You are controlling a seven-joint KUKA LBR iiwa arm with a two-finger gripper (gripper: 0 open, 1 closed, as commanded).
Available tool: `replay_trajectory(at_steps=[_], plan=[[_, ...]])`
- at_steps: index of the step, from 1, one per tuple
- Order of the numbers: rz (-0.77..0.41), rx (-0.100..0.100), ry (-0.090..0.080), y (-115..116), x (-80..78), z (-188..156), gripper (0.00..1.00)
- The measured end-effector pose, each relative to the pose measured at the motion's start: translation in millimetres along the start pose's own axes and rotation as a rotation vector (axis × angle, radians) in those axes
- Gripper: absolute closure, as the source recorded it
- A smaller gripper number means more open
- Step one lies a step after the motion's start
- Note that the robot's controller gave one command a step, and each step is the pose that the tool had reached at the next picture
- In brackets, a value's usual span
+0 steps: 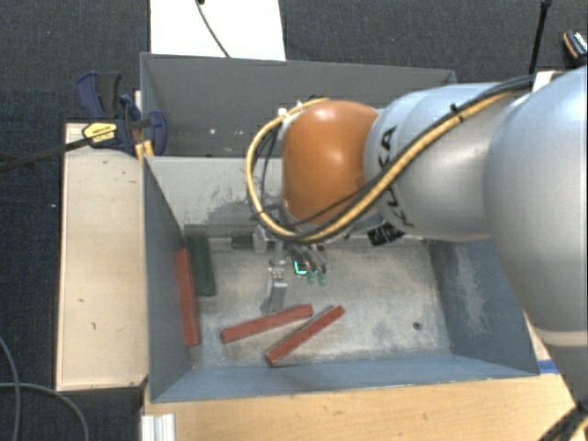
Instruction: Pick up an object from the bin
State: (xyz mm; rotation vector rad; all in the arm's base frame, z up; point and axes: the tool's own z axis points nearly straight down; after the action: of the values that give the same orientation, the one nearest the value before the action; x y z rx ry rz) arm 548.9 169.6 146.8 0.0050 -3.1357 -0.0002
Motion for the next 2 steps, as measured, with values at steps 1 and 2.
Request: replay_trajectory(at_steps=[1, 2], plan=[[-0.022, 0.002, 0.000, -38.2, 29.3, 80.5, 0.00], [-0.108, 0.000, -0.007, -69.7, 34.2, 76.0, 0.00]])
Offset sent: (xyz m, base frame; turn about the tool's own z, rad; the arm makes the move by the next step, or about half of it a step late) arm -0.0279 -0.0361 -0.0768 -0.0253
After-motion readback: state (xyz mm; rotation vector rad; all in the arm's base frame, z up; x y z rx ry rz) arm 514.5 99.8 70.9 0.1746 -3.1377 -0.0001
